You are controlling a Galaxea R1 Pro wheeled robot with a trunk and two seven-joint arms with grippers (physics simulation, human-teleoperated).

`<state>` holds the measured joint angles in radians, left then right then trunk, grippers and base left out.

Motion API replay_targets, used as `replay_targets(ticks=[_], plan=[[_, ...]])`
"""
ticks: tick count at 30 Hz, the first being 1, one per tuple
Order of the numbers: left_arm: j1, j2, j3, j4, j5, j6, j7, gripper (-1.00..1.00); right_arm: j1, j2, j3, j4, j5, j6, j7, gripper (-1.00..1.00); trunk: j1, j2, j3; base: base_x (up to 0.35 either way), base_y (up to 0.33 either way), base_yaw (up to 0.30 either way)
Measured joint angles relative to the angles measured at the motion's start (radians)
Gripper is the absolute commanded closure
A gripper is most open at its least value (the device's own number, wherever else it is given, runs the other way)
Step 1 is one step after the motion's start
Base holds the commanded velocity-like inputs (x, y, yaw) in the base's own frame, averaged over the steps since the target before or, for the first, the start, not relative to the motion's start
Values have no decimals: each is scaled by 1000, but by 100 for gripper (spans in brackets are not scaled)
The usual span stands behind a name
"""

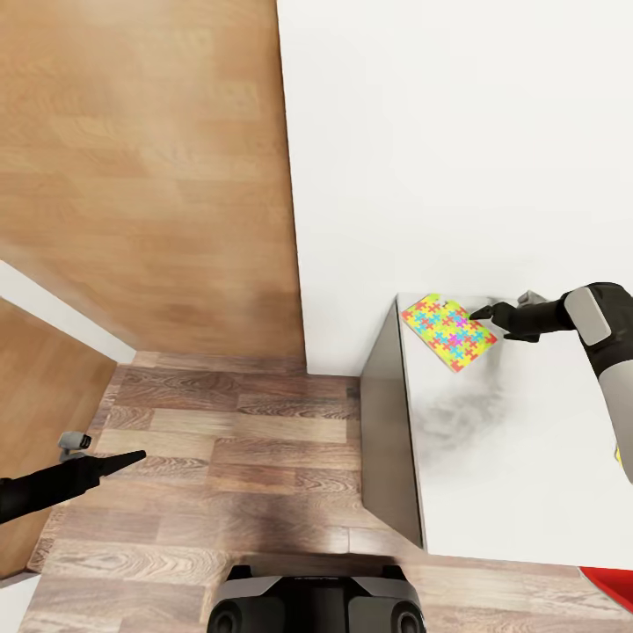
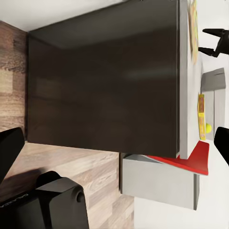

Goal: Put all the toys in the child's room - the three board games (two on the bed and one on the table), the two jigsaw puzzles on the table, and the tennis ball on the table - inside the toy box on the table in the child's room.

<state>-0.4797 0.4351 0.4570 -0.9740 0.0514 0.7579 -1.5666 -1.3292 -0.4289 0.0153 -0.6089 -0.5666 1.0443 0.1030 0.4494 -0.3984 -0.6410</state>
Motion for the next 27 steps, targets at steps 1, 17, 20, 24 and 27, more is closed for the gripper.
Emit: replay_targets(ticks=[1,17,20,24,27], plan=[[0,0,0,0,0,0,0,-100,0,0,0,0,0,0,0,-100,0,0,0,0,70,0],[0,0,0,0,0,0,0,-100,0,0,0,0,0,0,0,-100,0,0,0,0,124,0],[0,0,0,0,0,0,0,-100,0,0,0,0,0,0,0,-100,0,0,0,0,10,0],[0,0,0,0,0,0,0,-100,1,1,0,0,0,0,-1,-100,0,0,0,0,68,0],[0,0,0,0,0,0,0,-100,0,1,0,0,0,0,-1,-100,0,0,0,0,74,0]])
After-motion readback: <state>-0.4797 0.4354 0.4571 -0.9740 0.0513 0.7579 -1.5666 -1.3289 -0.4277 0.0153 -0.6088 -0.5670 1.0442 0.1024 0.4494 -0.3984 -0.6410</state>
